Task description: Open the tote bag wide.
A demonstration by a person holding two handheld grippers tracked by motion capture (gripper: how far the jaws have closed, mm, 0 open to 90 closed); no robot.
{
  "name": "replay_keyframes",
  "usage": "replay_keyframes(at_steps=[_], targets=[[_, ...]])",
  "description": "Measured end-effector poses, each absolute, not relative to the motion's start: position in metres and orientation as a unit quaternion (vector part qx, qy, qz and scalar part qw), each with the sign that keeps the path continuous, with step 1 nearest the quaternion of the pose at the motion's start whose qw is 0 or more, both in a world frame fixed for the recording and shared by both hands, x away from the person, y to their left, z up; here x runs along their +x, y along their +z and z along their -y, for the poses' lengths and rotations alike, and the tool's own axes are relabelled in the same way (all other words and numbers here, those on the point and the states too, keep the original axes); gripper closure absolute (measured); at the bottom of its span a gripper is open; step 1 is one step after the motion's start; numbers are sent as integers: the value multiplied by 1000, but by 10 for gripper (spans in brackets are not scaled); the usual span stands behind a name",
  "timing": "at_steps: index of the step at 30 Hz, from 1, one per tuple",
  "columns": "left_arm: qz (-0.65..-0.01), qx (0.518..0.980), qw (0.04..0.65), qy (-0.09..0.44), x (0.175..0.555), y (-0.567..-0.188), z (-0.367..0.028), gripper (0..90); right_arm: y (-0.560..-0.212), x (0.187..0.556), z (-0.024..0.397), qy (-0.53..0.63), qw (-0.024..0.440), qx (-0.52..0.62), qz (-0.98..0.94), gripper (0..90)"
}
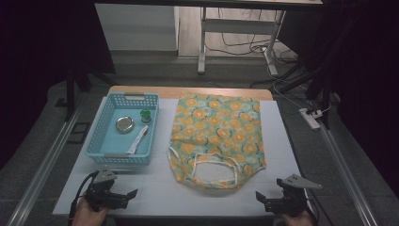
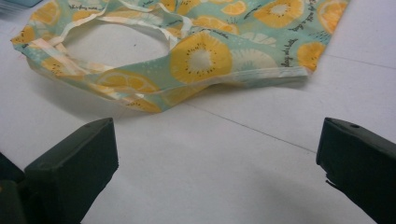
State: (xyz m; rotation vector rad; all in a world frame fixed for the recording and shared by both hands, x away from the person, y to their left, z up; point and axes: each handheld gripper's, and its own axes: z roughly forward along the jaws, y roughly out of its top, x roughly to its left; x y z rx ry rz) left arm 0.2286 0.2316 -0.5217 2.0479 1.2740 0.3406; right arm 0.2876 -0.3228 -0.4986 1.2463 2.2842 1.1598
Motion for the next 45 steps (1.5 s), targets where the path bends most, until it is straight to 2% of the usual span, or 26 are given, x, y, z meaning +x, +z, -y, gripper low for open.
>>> replay_keyframes(at_steps=[17, 45], targets=[[-494, 786, 350, 124, 228, -522, -234, 3, -499, 289, 321, 403, 130, 419, -803, 0], [-492, 786, 355, 118, 228, -522, -235, 2, -491, 288, 313, 401, 150, 384, -819, 0]])
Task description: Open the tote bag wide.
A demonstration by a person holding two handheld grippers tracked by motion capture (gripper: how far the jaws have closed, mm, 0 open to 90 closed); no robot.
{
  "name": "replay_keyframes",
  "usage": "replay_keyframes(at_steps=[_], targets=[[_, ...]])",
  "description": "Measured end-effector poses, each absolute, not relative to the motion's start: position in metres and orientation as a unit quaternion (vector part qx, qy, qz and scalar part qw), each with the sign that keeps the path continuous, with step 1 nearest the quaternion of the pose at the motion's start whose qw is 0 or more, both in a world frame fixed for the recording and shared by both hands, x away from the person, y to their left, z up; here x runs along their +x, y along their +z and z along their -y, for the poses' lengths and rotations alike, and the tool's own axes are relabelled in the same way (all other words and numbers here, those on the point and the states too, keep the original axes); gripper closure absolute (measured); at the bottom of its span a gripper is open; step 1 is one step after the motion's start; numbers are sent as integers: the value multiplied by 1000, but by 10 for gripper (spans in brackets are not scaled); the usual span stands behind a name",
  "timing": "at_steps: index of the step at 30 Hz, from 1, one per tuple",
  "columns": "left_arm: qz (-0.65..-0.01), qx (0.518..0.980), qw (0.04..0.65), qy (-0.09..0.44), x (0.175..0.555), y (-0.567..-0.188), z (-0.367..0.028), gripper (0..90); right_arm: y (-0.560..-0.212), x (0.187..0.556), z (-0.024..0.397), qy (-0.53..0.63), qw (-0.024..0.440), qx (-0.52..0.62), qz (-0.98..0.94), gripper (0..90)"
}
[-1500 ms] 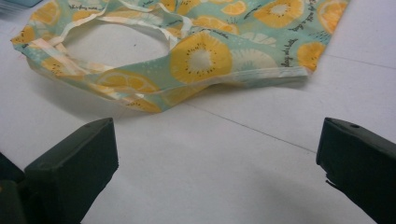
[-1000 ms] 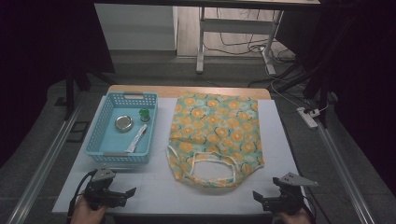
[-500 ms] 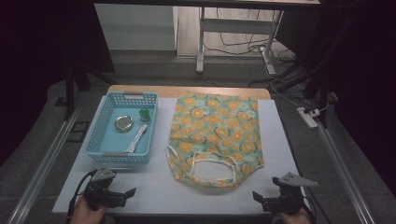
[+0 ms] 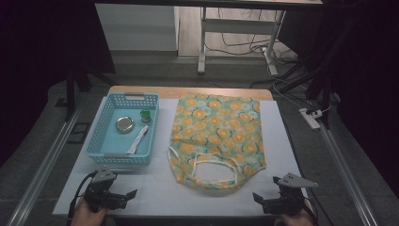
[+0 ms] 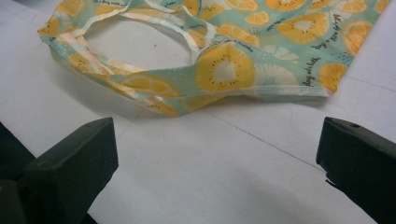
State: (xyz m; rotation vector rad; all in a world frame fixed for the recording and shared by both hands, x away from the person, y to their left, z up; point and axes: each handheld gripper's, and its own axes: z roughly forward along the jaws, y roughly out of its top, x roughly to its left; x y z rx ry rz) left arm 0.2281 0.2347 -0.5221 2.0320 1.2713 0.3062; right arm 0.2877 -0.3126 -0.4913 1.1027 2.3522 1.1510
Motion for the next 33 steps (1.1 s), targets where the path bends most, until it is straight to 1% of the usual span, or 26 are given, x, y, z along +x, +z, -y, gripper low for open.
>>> replay_keyframes(at_steps=[12, 33], targets=[[-491, 787, 357, 112, 229, -522, -235, 2, -488, 290, 296, 410, 146, 348, -830, 0], [-491, 786, 360, 114, 229, -522, -236, 0, -484, 300, 254, 403, 112, 298, -858, 0]])
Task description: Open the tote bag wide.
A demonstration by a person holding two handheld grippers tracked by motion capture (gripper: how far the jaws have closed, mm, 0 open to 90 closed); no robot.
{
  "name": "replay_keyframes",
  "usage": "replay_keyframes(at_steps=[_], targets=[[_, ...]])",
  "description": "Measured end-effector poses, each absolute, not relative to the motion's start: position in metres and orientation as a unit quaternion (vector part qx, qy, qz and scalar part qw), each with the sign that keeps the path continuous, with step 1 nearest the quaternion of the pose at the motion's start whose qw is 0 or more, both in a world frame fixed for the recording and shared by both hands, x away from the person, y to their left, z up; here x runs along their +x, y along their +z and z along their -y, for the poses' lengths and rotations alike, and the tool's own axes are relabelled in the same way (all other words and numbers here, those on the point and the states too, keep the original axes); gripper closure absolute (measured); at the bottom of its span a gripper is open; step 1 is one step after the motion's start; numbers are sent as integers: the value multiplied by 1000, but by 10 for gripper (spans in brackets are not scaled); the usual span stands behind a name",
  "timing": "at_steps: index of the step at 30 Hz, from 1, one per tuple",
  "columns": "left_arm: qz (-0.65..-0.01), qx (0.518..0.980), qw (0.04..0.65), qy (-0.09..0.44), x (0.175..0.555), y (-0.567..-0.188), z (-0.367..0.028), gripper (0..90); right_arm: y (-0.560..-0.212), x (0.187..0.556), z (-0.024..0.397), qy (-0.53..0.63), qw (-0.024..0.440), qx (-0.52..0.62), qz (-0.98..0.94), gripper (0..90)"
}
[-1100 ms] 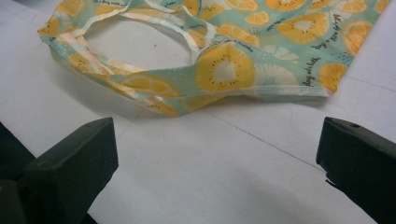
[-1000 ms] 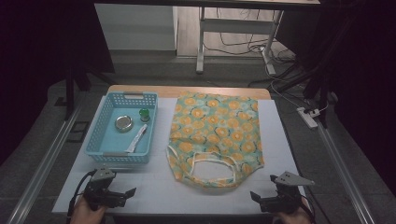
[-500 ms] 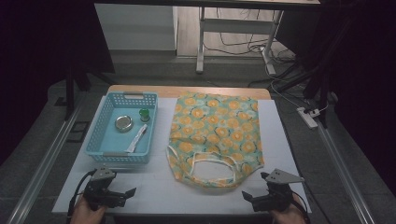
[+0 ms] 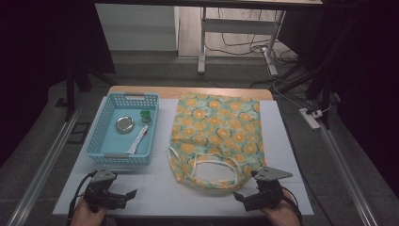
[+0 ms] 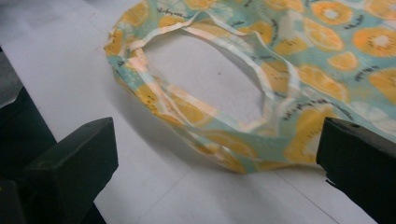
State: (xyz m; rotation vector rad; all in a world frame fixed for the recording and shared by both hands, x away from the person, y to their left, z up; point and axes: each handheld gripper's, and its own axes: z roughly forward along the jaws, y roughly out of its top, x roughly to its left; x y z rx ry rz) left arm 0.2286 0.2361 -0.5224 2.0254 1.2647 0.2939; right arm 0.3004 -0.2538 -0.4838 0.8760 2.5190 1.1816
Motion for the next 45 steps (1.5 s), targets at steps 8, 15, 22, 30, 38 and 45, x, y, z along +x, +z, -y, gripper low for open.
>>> replay_keyframes(at_steps=[8, 15, 22, 30, 38, 45], targets=[[-491, 785, 360, 113, 229, -522, -236, 0, -484, 304, 232, 386, 103, 266, -877, 0], [-491, 785, 360, 112, 229, -522, -236, 0, -489, 311, 216, 370, 90, 255, -889, 0], [-491, 786, 359, 111, 229, -523, -236, 0, -496, 315, 200, 357, 76, 237, -901, 0], [-490, 787, 358, 111, 229, -523, -236, 0, -501, 320, 187, 351, 53, 217, -909, 110], [-489, 788, 358, 111, 229, -523, -235, 0, -498, 322, 183, 342, 26, 198, -918, 461], [-488, 788, 357, 111, 229, -523, -235, 0, -495, 325, 185, 347, 9, 192, -918, 837]])
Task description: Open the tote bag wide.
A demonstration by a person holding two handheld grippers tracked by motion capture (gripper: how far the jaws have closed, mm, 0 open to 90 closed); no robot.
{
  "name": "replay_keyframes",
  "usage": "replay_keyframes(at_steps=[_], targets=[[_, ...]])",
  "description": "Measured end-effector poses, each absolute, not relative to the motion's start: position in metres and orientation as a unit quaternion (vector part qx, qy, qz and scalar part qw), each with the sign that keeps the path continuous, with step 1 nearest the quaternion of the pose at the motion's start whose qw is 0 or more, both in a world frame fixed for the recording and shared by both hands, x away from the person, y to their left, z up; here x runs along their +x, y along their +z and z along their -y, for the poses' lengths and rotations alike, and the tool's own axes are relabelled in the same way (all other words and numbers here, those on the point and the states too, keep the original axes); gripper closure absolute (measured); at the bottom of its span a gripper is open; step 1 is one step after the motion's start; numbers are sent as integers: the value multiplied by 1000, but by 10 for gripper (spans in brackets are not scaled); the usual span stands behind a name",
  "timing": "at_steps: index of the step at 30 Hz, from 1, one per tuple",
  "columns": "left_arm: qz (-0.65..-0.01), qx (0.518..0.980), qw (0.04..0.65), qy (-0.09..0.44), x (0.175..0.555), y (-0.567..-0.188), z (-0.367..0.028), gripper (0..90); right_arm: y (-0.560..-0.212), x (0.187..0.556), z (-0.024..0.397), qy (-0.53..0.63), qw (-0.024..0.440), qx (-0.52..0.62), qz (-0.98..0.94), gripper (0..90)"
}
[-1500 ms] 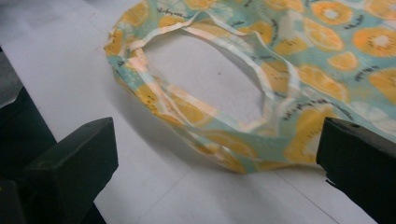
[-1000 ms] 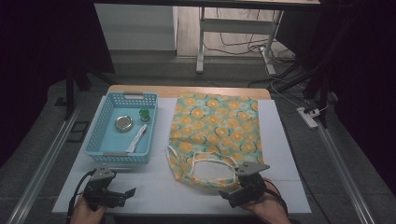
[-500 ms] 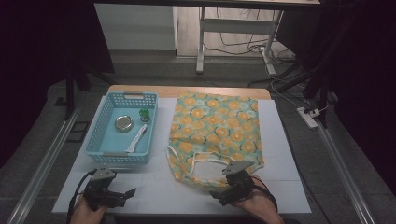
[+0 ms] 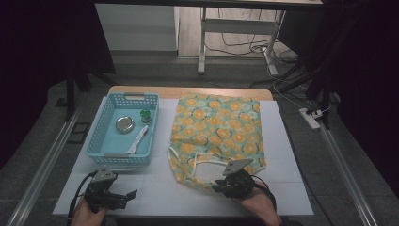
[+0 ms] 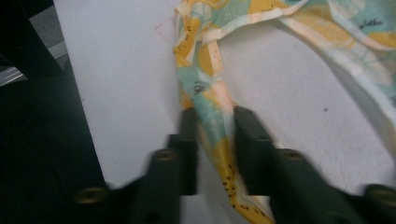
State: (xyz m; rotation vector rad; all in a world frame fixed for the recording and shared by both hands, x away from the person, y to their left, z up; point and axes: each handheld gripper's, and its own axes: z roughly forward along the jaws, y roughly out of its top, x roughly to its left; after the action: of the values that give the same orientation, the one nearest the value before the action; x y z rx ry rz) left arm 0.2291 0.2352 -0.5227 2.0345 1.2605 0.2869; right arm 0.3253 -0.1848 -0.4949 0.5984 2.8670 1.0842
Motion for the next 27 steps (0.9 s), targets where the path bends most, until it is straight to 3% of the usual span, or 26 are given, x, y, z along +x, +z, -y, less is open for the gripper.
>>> replay_keyframes(at_steps=[3, 27], targets=[[-488, 788, 357, 111, 229, -523, -235, 0, -490, 326, 186, 352, 16, 189, -917, 886], [-491, 786, 360, 108, 229, -523, -236, 0, -464, 388, 191, 376, 54, 234, -895, 891]])
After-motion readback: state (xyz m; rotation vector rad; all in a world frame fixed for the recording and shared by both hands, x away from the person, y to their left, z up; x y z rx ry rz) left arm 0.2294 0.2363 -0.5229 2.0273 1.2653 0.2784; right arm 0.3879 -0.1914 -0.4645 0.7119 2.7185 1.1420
